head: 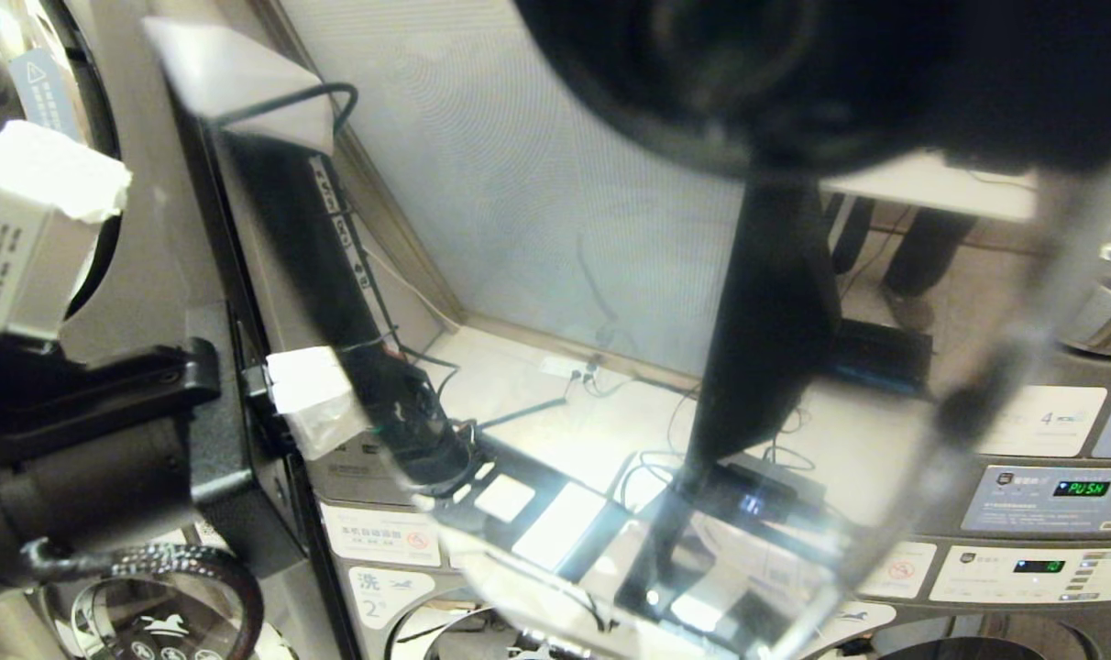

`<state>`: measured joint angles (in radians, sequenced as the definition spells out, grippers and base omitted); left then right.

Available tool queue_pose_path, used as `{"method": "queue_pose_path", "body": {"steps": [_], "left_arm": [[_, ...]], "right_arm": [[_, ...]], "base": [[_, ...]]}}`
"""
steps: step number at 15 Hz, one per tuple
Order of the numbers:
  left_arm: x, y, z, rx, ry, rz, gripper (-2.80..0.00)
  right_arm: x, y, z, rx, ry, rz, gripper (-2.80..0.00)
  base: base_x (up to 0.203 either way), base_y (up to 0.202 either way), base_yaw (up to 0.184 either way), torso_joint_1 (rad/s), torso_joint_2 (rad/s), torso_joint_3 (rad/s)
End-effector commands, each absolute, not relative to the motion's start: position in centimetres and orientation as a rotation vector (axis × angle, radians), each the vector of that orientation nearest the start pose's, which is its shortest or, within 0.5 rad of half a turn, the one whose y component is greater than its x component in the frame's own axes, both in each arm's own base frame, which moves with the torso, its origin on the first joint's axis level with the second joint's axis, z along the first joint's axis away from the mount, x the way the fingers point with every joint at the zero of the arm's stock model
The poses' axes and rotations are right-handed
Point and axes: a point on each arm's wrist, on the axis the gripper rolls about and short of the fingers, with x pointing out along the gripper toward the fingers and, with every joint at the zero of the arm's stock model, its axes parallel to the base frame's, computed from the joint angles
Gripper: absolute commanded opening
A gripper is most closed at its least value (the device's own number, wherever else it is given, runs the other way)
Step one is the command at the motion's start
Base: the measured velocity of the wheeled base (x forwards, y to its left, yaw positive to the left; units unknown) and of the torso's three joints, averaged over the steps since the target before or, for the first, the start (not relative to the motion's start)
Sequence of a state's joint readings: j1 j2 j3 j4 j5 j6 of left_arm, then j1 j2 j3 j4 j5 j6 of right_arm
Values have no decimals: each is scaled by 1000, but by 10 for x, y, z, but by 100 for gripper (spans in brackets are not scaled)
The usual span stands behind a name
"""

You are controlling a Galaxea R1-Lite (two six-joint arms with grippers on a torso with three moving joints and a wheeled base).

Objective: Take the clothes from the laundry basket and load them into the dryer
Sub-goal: Open the dryer

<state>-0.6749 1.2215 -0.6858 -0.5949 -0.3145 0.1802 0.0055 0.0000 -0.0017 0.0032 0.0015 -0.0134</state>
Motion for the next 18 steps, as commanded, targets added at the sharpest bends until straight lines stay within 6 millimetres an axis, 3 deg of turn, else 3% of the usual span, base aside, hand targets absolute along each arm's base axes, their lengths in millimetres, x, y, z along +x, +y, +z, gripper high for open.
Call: {"method": "queue_pose_path", "body": {"steps": [1, 10, 18], "left_arm": [[141, -122, 264, 154, -154, -982, -280], [142, -123, 263, 152, -151, -984, -280], [145, -125, 264, 150, -149, -984, -280]], "right_arm": [[-23, 0, 76, -13, 0, 8, -280], [-23, 0, 76, -11, 0, 8, -280], [-23, 0, 76, -11, 0, 8, -280]], "base": [[0, 0, 0, 0, 0, 0], [0, 0, 0, 0, 0, 7], [0, 0, 0, 3, 2, 182]]}}
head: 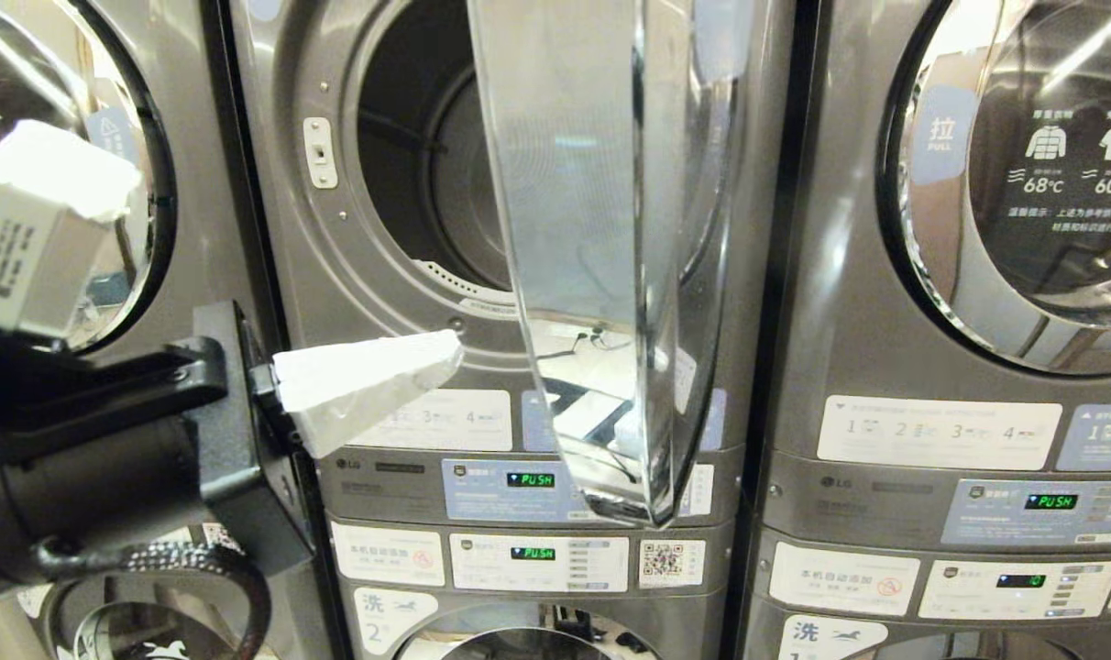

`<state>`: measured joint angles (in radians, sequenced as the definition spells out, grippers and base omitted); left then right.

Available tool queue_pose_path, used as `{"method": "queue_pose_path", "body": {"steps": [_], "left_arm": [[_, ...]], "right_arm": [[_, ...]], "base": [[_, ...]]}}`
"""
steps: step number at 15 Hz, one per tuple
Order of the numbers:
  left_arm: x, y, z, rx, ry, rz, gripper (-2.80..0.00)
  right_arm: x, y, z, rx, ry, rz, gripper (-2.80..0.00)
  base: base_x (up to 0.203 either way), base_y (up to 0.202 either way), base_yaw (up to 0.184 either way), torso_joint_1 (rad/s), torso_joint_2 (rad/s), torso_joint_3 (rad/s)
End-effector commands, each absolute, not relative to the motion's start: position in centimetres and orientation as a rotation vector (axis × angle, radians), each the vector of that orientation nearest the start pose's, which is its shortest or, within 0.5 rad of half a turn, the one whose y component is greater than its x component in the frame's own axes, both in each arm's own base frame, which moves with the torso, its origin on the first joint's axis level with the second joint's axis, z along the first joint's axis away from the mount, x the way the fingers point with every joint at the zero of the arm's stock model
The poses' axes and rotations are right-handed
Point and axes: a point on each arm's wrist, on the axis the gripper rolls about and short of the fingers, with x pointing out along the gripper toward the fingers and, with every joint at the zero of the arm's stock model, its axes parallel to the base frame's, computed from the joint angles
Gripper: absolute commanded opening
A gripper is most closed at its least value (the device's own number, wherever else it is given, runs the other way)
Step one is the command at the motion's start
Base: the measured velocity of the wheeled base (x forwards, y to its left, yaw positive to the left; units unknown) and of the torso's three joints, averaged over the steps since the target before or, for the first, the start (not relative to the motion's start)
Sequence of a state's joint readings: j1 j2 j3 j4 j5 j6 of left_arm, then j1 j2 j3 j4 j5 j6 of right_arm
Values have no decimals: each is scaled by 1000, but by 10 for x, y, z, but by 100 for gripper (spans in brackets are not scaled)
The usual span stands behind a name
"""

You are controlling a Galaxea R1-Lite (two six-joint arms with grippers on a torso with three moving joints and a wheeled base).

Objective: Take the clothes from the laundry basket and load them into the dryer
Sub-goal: Open the dryer

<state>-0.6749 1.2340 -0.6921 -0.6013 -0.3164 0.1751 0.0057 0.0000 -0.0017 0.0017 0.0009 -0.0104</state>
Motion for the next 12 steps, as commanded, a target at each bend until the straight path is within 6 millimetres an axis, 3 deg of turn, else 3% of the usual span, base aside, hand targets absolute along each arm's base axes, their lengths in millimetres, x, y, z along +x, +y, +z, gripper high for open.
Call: {"method": "queue_pose_path", "body": {"steps": [1, 8, 12], "left_arm": [[148, -127, 265, 149, -149, -986, -280], [188, -166, 291, 146, -205, -1076, -280], [174, -193, 290, 137, -208, -1195, -280]], "right_arm": [[-23, 0, 76, -11, 0, 8, -280], [-23, 0, 76, -9, 0, 7, -280], [-23, 0, 76, -9, 1, 6, -280]], "base": [[0, 0, 0, -1, 2, 207], [0, 0, 0, 1, 1, 58], [0, 0, 0, 0, 0, 0]]}}
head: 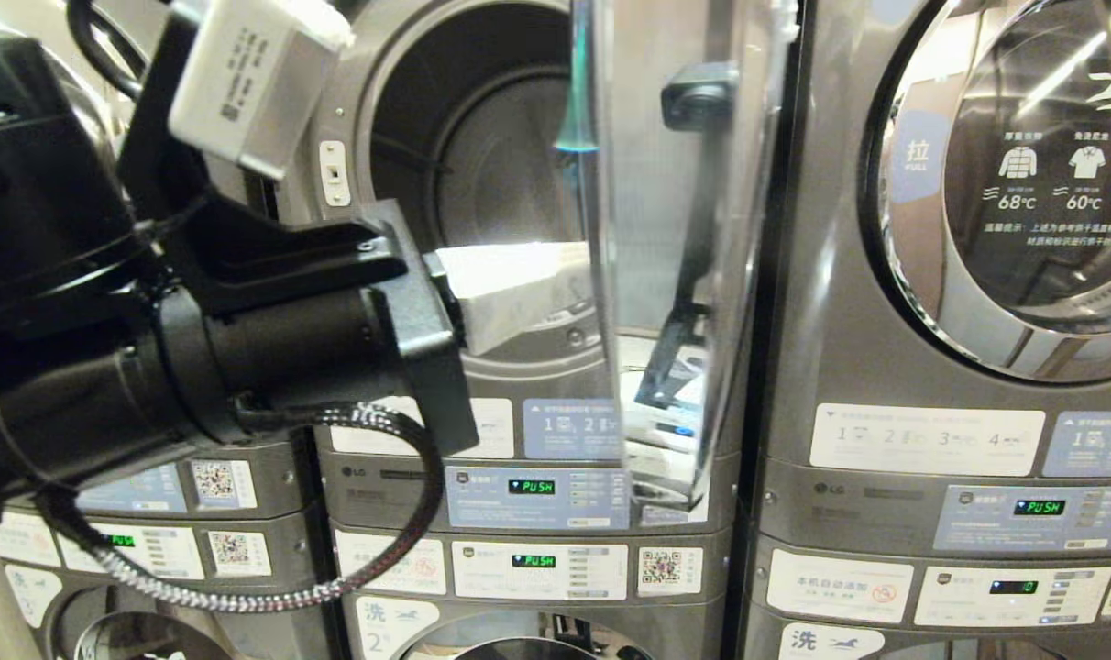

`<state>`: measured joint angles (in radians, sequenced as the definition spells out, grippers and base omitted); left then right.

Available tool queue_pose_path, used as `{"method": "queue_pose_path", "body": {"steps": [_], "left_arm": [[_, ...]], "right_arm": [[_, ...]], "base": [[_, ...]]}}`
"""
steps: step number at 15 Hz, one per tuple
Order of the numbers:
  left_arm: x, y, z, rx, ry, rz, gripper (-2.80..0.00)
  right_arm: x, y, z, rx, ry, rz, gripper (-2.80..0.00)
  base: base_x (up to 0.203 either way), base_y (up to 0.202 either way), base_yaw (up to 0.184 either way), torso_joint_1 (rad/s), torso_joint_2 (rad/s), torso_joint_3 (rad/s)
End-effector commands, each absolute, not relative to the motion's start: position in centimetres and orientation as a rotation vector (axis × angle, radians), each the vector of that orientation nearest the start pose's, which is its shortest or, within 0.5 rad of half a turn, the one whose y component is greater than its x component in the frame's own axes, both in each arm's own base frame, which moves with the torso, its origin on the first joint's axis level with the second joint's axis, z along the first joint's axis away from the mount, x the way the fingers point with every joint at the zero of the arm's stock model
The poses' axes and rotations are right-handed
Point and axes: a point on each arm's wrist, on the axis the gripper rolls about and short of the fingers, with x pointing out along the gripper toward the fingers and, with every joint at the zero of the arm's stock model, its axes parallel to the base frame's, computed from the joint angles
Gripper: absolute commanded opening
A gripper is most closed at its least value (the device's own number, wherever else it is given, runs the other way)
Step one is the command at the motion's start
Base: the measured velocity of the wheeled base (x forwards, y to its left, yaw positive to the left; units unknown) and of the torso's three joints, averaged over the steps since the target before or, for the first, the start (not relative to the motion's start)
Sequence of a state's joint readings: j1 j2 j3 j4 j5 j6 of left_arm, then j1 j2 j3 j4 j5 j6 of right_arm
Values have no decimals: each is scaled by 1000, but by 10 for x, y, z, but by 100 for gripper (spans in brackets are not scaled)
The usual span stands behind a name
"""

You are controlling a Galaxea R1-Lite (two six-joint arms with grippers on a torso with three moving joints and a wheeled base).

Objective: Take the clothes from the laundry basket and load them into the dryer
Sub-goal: Open the dryer

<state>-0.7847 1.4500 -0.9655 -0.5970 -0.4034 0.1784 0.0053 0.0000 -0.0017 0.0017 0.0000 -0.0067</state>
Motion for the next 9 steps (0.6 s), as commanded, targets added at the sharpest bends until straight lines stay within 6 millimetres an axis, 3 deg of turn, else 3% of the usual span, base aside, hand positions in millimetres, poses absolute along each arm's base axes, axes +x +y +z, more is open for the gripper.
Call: {"method": "queue_pose_path", "body": {"steps": [1, 4, 9], "left_arm": [[171, -202, 289, 135, -208, -1227, -280], [175, -228, 287, 132, -203, -1278, -280], [200, -299, 273, 143, -209, -1349, -280]], "right_arm": [[-23, 0, 76, -9, 2, 6, -280], [-23, 0, 75, -11, 3, 6, -280], [-23, 0, 75, -6, 2, 6, -280]], "base": [[0, 0, 0, 0, 0, 0], [0, 0, 0, 0, 0, 0], [0, 0, 0, 0, 0, 0]]}}
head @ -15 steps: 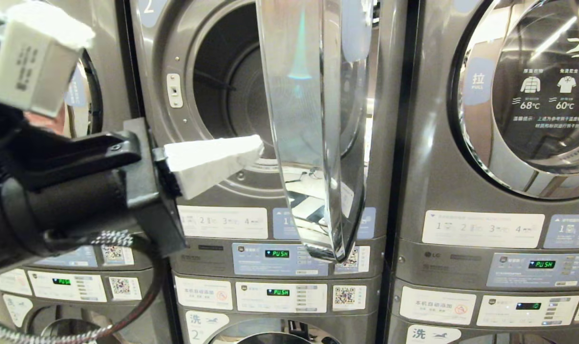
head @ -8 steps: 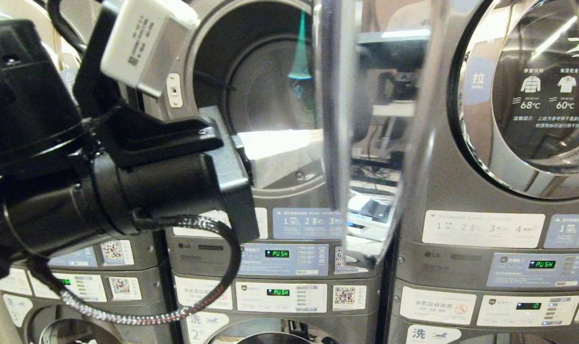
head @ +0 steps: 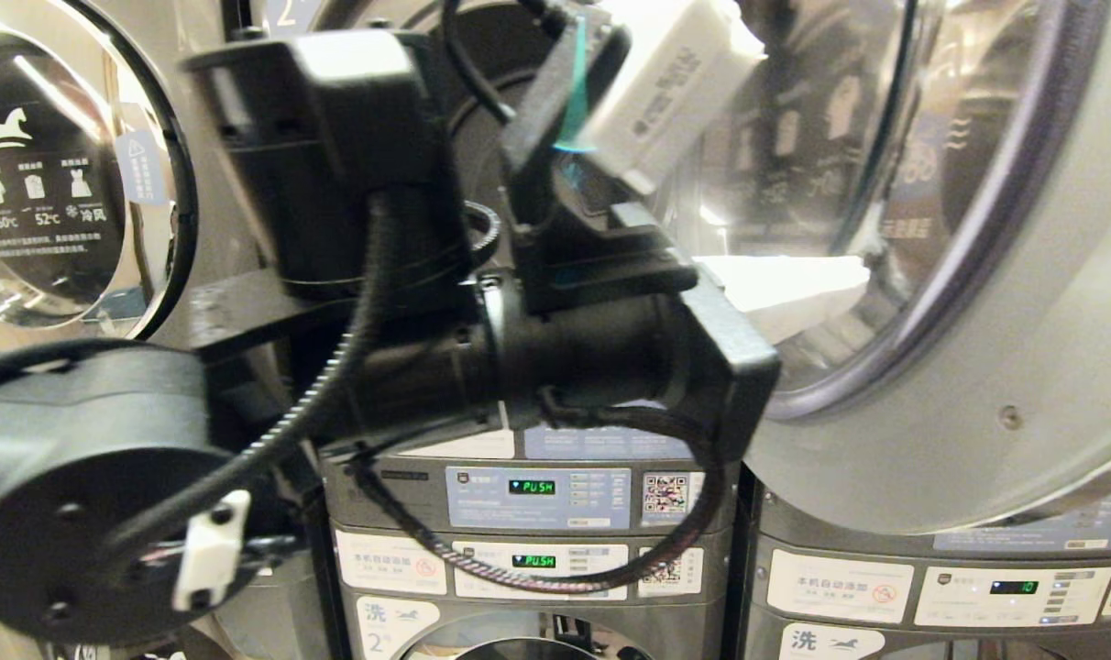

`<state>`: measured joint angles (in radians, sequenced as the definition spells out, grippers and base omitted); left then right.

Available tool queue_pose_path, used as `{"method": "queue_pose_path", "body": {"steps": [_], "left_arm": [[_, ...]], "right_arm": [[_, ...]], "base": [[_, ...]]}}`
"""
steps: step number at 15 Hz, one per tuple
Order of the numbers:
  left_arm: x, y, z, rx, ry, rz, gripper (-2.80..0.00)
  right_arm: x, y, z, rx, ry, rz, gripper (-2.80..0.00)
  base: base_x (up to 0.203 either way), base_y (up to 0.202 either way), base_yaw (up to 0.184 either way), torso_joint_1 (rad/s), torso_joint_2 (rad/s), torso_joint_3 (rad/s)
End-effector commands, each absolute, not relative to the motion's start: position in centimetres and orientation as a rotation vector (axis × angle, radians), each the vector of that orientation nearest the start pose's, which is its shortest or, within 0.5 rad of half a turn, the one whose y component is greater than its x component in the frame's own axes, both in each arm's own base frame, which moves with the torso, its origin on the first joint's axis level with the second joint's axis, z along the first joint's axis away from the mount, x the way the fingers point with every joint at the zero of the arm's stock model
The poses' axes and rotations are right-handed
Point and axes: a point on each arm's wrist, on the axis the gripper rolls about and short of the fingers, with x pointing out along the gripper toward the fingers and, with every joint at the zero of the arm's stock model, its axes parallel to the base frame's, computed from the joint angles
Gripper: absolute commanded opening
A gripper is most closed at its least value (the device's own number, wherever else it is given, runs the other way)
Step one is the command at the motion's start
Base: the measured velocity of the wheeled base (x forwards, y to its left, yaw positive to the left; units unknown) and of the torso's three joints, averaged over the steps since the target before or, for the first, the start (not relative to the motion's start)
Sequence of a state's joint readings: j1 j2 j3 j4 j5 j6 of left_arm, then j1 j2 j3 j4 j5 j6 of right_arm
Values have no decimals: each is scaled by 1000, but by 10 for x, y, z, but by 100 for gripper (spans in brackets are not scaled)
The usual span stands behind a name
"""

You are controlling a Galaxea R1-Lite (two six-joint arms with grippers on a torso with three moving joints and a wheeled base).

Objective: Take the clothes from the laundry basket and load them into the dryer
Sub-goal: Open the dryer

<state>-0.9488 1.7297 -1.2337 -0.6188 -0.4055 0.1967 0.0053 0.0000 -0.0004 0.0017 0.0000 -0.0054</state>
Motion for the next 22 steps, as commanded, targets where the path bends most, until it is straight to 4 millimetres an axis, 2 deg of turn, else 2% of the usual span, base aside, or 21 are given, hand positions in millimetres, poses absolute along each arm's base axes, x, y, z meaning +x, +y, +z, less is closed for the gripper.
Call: {"method": "queue_pose_path", "body": {"steps": [1, 3, 5, 6, 7, 9, 10, 12, 13, 15, 17, 18, 20, 22], "left_arm": [[205, -312, 267, 145, -216, -1356, -280], [218, -324, 259, 129, -283, -1323, -280], [240, -312, 259, 118, -319, -1247, -280], [253, -301, 261, 121, -325, -1201, -280], [266, -285, 263, 127, -325, -1150, -280], [291, -241, 268, 131, -309, -1028, -280], [299, -213, 269, 120, -279, -959, -280], [301, -154, 259, 95, -189, -825, -280], [296, -126, 250, 85, -137, -757, -280], [274, -80, 225, 58, -21, -643, -280], [239, -45, 195, 27, 94, -545, -280], [218, -34, 178, 13, 155, -512, -280], [162, -16, 140, -16, 270, -441, -280], [114, -5, 121, -30, 296, -349, -280]], "right_arm": [[-23, 0, 75, -6, 2, 6, -280], [-23, 0, 75, -6, 2, 6, -280], [-23, 0, 75, -5, 2, 6, -280], [-23, 0, 75, -6, 2, 6, -280], [-23, 0, 75, -6, 2, 6, -280], [-23, 0, 75, -5, 2, 6, -280], [-23, 0, 75, -3, 2, 6, -280], [-23, 0, 75, -5, 2, 6, -280], [-23, 0, 75, -5, 2, 6, -280], [-23, 0, 75, -2, 2, 6, -280], [-23, 0, 75, 0, 2, 6, -280], [-23, 0, 75, 0, 2, 6, -280], [-23, 0, 75, -2, 2, 6, -280], [-23, 0, 75, 0, 2, 6, -280]], "base": [[0, 0, 0, 0, 0, 0], [0, 0, 0, 0, 0, 0], [0, 0, 0, 0, 0, 0], [0, 0, 0, 0, 0, 0], [0, 0, 0, 0, 0, 0], [0, 0, 0, 0, 0, 0], [0, 0, 0, 0, 0, 0], [0, 0, 0, 0, 0, 0], [0, 0, 0, 0, 0, 0], [0, 0, 0, 0, 0, 0], [0, 0, 0, 0, 0, 0], [0, 0, 0, 0, 0, 0], [0, 0, 0, 0, 0, 0], [0, 0, 0, 0, 0, 0]]}}
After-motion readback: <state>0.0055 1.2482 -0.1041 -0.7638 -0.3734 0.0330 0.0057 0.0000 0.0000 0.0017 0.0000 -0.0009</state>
